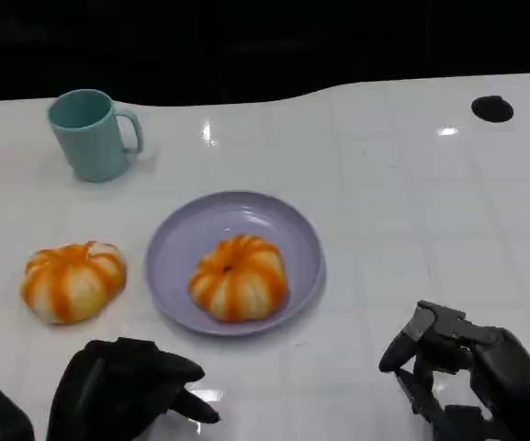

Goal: Grasp the bread from the table and place it into the plate.

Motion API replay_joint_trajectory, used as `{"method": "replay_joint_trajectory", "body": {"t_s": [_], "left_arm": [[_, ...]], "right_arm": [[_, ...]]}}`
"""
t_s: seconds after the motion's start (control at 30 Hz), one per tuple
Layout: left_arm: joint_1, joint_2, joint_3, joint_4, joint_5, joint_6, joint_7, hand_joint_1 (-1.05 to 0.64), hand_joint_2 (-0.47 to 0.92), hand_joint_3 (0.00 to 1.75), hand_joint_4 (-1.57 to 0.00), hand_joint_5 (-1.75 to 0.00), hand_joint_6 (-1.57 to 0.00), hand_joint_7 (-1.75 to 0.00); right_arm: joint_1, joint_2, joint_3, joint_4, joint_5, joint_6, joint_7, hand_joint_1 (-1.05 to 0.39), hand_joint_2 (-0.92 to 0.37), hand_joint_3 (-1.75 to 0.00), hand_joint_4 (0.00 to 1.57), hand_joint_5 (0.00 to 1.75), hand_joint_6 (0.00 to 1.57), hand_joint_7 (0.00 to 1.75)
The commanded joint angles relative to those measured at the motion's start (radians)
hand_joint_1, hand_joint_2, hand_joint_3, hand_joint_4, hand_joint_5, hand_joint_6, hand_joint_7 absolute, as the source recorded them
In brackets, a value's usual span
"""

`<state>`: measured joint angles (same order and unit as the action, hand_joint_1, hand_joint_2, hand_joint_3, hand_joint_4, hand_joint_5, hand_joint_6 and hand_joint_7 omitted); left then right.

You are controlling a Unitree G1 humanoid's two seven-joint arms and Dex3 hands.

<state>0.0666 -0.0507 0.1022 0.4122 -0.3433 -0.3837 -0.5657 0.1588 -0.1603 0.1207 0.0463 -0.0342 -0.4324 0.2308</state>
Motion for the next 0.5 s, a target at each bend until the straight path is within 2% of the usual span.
{"method": "replay_joint_trajectory", "body": {"t_s": [0.03, 0.27, 0.5], "left_arm": [[0.009, 0.012, 0.002, -0.016, 0.0, -0.001, 0.003, -1.05, 0.75, 0.0, -1.57, -0.37, -1.57, -0.14], [0.01, 0.015, 0.004, -0.012, 0.001, -0.006, 0.001, -1.05, 0.76, 0.0, -1.57, -0.37, -1.57, -0.14], [0.008, 0.016, 0.005, -0.013, -0.001, 0.004, 0.002, -1.05, 0.75, 0.0, -1.57, -0.37, -1.57, -0.15]], "right_arm": [[-0.017, -0.009, -0.009, 0.048, -0.015, -0.048, -0.004, -0.23, -0.63, -0.97, 0.8, 1.75, 0.65, 1.47], [-0.032, -0.01, -0.005, 0.097, -0.036, -0.1, -0.008, -0.24, -0.62, -0.96, 0.84, 1.75, 0.66, 1.46], [-0.042, -0.007, -0.004, 0.119, -0.047, -0.119, -0.007, -0.23, -0.62, -0.95, 0.86, 1.75, 0.67, 1.45]]}}
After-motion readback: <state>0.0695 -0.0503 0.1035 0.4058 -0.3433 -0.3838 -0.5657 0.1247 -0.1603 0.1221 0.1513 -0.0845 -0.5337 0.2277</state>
